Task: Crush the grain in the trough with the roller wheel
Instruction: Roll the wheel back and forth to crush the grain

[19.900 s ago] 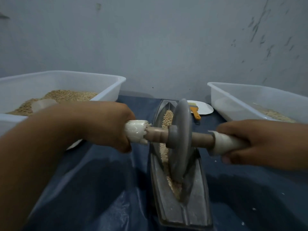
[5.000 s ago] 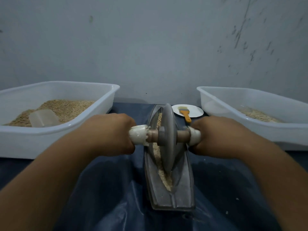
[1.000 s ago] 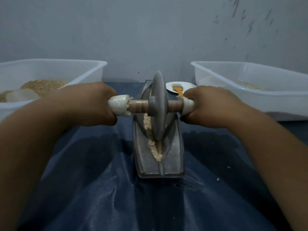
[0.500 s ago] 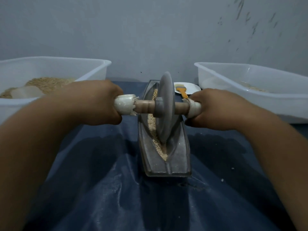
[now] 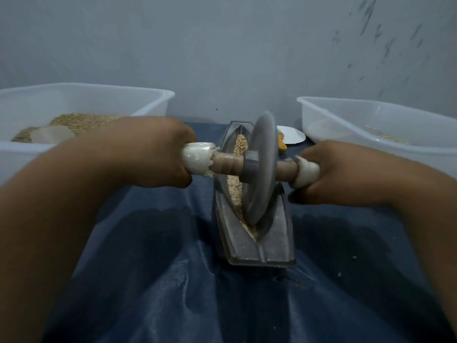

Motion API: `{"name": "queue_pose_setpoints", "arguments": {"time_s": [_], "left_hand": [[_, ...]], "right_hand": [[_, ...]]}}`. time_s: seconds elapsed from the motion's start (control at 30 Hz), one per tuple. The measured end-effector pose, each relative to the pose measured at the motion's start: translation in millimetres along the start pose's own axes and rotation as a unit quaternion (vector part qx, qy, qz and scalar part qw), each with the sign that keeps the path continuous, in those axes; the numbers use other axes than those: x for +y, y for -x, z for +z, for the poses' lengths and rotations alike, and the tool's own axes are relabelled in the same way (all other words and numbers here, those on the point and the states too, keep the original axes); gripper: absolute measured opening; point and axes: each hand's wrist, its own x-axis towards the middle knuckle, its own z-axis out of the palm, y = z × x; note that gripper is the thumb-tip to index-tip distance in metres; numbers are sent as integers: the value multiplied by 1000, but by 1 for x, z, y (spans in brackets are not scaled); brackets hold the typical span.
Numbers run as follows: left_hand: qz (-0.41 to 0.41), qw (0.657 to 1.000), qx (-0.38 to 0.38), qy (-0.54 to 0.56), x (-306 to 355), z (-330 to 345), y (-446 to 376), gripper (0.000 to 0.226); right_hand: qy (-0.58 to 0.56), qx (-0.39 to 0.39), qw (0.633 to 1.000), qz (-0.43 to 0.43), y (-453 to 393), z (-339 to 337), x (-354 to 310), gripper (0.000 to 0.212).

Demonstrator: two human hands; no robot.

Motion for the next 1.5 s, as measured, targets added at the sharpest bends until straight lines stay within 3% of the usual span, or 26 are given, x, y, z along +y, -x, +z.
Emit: {"name": "queue_pose_setpoints", "arguments": {"time_s": [0.1,0.27,0.4,0.5,0.57,0.67,0.73,0.87,0.97,1.13,1.27,1.37,1.5], "left_hand": [[12,1000,22,-12,1,0,0,29],[-27,999,1,18,2,9,-9,15],[-16,999,-29,24,1,3,-2,16],[6,1000,-13,19,0,-1,0,19],[3,1000,-7,26,-1,2,-3,19],[-19,999,-6,34,-1,10,-10,16],[-26,999,-12,38,-1,13,-12,16],[-25,998,-52,40,-4,3,-5,18],[-11,998,-54,40,-5,0,-3,20],[-26,998,-14,47,-3,10,-11,17],[-27,997,-63,40,-8,1,-3,21],[-16,997,-72,27,-9,-6,2,30],[-35,998,-26,40,-6,3,-8,19]], "right_hand": [[-12,-17,1000,-7,3,2,-1,30],[109,153,982,-9,-20,21,-9,27],[76,80,994,-18,-9,9,-4,20],[-4,5,1000,-23,4,1,-2,28],[-1,23,1000,-20,0,4,0,27],[96,141,985,-15,-16,16,-3,25],[111,175,978,-21,-21,21,-8,31],[85,88,992,-25,-12,9,0,21],[12,29,999,-25,0,3,3,27],[118,160,980,-9,-18,16,-4,26],[74,60,995,-18,-6,4,1,20],[-3,-10,1000,-23,7,-5,3,28],[43,84,996,5,-12,7,7,27]]}}
